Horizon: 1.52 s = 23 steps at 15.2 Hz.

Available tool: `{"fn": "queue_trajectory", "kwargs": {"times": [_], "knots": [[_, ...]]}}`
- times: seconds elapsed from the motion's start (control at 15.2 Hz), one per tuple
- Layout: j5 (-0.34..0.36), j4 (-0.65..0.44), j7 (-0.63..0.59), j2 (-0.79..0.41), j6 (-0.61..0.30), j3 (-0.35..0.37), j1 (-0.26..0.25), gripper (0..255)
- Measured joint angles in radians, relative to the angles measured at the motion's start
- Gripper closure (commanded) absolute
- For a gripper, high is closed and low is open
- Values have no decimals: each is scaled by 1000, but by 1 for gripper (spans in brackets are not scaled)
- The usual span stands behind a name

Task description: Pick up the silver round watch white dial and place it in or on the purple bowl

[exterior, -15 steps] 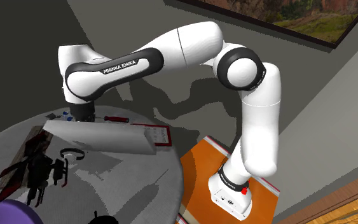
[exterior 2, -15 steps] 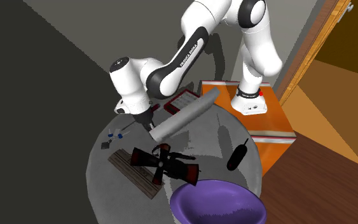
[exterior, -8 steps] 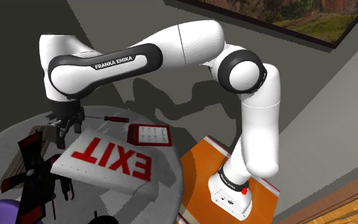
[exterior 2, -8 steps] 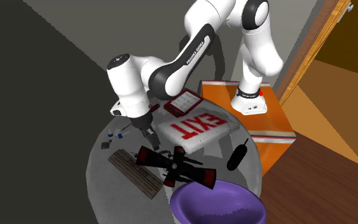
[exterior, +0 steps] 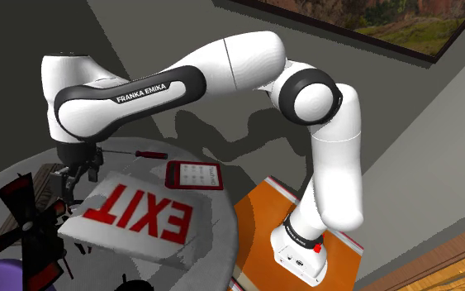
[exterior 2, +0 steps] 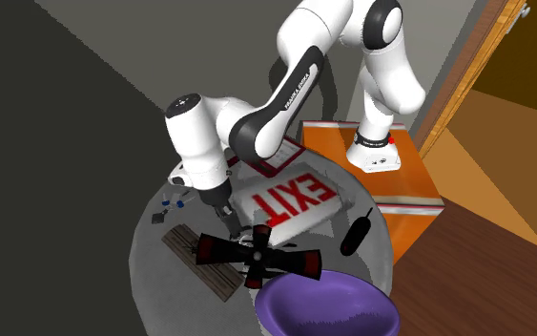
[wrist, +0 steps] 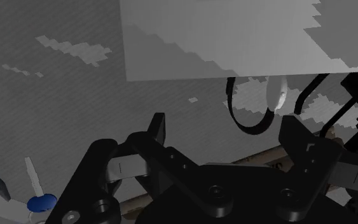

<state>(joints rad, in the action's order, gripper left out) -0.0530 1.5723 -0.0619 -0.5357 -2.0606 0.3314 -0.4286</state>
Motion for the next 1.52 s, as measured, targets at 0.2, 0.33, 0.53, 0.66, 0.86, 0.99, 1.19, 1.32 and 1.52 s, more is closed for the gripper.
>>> {"fn": "queue_trajectory", "kwargs": {"times": [0.2, 0.33, 0.53, 0.66, 0.86, 0.99, 1.19, 1.32, 1.52], "knots": [[0, 16, 0, -1, -18, 0, -1, 0], [0, 17, 0, -2, -20, 0, -1, 0], [0, 17, 0, -2, -20, 0, -1, 0], [0, 17, 0, -2, -20, 0, -1, 255], [0, 17, 0, -2, -20, 0, -1, 255], [0, 17, 0, -2, -20, 0, -1, 255], [0, 18, 0, -2, -20, 0, -1, 255], [0, 15, -1, 1, -15, 1, -1, 255], [-3, 4, -4, 16, 10, 3, 0, 255]]}}
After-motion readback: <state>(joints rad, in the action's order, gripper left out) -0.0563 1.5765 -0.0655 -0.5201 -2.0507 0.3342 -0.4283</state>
